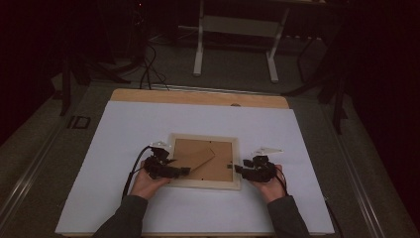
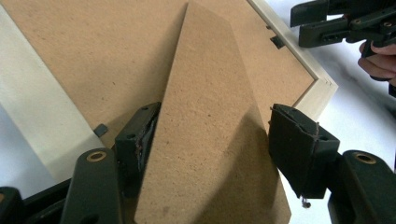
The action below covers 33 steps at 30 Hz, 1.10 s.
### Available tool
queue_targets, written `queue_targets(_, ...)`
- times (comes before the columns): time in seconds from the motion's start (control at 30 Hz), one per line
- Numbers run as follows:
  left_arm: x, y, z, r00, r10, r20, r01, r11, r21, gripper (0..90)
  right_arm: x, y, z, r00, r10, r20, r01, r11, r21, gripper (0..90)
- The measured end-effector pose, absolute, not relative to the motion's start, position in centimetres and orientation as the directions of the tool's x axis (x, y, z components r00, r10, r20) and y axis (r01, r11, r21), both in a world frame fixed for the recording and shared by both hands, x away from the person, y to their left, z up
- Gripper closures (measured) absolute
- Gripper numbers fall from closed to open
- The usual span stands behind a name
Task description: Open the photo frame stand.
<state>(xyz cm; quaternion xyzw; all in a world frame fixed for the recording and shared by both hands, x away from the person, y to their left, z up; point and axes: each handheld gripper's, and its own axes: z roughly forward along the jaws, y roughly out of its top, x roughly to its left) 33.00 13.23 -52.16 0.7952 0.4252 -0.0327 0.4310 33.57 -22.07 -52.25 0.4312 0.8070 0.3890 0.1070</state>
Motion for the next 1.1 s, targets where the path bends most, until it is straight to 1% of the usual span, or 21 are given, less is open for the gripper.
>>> queue_targets(0.23, 32.9, 12.9, -52.1, 0.643, 0.660, -0.389, 0.697, -0.294, 0.655, 38.1, 33.7, -22.2, -52.3, -0.611, 0.773, 0.172, 0.619, 0.330, 0.713, 50.3)
queue_targets(0.6, 32.3, 12.4, -51.6, 0.679, 0.676, -0.287, 0.645, -0.362, 0.673, 38.2, 33.9, -22.3, -52.3, -0.612, 0.769, 0.184, 0.628, 0.332, 0.704, 49.5)
queue_targets(0.77, 32.0, 12.1, -51.4, 0.693, 0.679, -0.243, 0.617, -0.385, 0.686, 38.1, 33.9, -22.3, -52.2, -0.612, 0.768, 0.190, 0.633, 0.331, 0.700, 48.1)
queue_targets(1.1, 31.4, 12.0, -50.9, 0.710, 0.677, -0.195, 0.574, -0.395, 0.717, 37.9, 33.9, -22.3, -51.9, -0.605, 0.772, 0.194, 0.635, 0.320, 0.703, 43.9)
